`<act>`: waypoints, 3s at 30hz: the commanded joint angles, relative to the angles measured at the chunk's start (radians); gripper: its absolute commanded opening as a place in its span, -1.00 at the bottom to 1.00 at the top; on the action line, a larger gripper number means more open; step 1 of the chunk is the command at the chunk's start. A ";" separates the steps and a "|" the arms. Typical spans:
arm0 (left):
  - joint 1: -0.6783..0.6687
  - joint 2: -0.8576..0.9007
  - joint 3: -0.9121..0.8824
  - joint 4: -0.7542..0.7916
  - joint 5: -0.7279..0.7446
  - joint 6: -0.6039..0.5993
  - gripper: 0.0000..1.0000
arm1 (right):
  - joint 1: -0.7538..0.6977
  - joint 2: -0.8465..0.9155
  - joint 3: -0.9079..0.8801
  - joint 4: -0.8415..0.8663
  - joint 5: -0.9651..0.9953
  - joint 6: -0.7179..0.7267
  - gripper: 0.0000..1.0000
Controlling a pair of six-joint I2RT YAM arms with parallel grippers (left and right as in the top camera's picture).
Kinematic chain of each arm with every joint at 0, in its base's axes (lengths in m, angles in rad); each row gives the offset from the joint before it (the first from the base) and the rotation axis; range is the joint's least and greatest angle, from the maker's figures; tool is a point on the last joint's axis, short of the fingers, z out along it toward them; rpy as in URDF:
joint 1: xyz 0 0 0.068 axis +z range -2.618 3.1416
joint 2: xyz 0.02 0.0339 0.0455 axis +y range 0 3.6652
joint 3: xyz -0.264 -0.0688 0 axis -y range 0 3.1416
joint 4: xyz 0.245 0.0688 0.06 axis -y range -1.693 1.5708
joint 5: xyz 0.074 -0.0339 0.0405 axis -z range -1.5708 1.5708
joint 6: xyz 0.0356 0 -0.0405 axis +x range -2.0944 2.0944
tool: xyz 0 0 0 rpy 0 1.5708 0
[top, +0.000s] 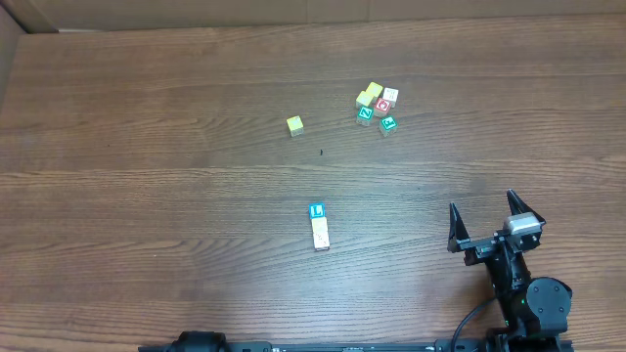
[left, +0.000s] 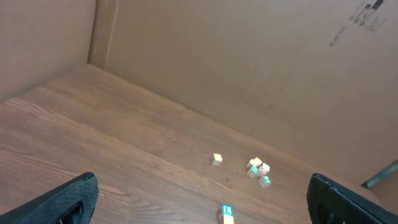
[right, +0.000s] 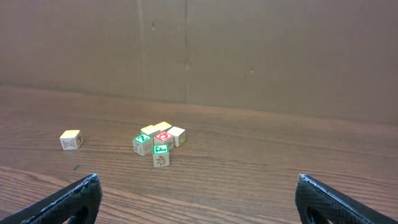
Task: Flip 3 blocks
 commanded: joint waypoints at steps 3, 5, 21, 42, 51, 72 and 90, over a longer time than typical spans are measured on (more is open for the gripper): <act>0.034 -0.154 -0.156 0.042 -0.018 0.015 0.99 | -0.007 -0.010 -0.011 0.005 0.009 -0.007 1.00; 0.045 -0.205 -0.228 0.091 -0.021 0.014 1.00 | -0.007 -0.010 -0.011 0.005 0.009 -0.007 1.00; 0.122 -0.369 -1.094 1.494 0.079 -0.015 1.00 | -0.007 -0.010 -0.011 0.005 0.009 -0.007 1.00; 0.124 -0.370 -1.908 2.088 0.085 -0.014 1.00 | -0.007 -0.010 -0.011 0.005 0.009 -0.007 1.00; 0.123 -0.370 -1.908 1.629 0.125 0.131 0.99 | -0.007 -0.010 -0.011 0.005 0.009 -0.007 1.00; 0.121 -0.369 -1.907 1.603 0.249 0.318 0.99 | -0.007 -0.010 -0.011 0.005 0.009 -0.007 1.00; 0.121 -0.369 -1.907 1.603 0.249 0.318 1.00 | -0.007 -0.010 -0.011 0.005 0.009 -0.007 1.00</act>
